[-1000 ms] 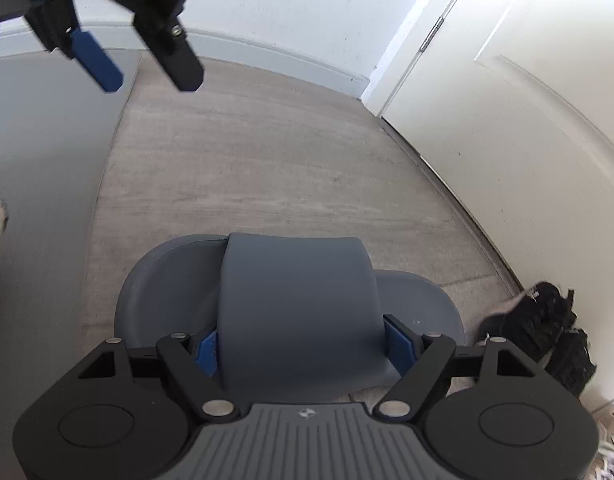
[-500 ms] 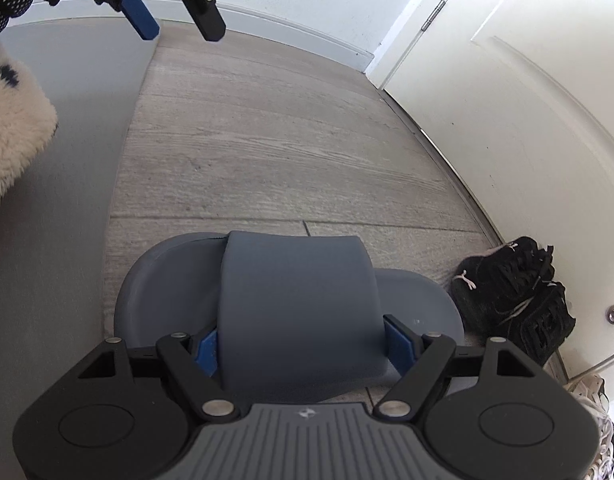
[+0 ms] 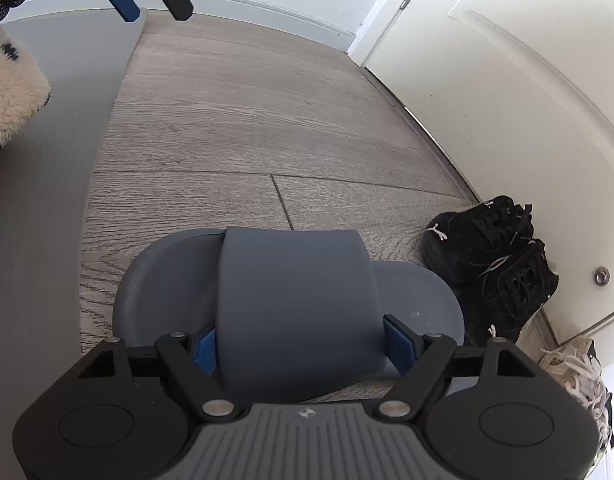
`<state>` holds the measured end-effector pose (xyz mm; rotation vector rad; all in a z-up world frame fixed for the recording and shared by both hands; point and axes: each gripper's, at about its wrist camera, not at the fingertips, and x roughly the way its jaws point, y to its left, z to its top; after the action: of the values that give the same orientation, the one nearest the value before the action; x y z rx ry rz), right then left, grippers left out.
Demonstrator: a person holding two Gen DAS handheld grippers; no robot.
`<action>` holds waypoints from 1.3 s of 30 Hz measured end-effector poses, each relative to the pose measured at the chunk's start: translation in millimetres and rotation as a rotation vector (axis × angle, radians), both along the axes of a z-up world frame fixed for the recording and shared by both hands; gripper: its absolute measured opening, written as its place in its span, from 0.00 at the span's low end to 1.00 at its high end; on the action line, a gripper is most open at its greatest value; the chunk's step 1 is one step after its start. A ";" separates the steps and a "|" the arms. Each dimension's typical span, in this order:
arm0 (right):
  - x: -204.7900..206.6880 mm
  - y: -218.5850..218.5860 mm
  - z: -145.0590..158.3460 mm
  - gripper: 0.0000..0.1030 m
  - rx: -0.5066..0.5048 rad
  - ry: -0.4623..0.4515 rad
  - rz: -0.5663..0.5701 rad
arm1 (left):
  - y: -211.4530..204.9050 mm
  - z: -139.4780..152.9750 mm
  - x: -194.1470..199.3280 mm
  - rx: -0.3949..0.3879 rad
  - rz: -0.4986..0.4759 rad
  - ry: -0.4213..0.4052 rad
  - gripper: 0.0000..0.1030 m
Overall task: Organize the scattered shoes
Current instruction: 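Lower the grey slide onto the floor with the right tool and align it, then move the open right tool over to the pale green slides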
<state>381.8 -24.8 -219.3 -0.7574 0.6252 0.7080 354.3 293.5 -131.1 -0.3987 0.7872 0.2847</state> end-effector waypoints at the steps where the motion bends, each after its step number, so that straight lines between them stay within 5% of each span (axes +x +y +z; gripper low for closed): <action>1: 0.7 -2.2 0.0 0.79 0.002 0.002 -0.001 | -0.3 0.2 -0.2 0.003 -0.001 0.000 0.77; 18: -32.9 -43.4 18.5 0.94 0.075 -0.013 -0.078 | 1.5 1.2 -0.8 0.008 -0.009 0.002 0.77; 27: -64.6 -96.1 28.5 0.92 0.252 -0.123 -0.371 | 3.7 3.3 -5.0 0.017 -0.010 0.000 0.77; 35: -92.1 -164.6 14.2 0.72 0.383 -0.136 -0.793 | -6.4 7.0 -3.9 0.083 -0.067 0.008 0.77; 39: -103.3 -185.5 5.0 0.64 0.390 -0.138 -0.918 | -14.4 7.3 -1.8 0.119 -0.095 0.015 0.77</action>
<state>278.5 -210.3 -214.3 -0.1038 0.6049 -0.0786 352.5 279.1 -123.8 -0.2462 0.7972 0.2447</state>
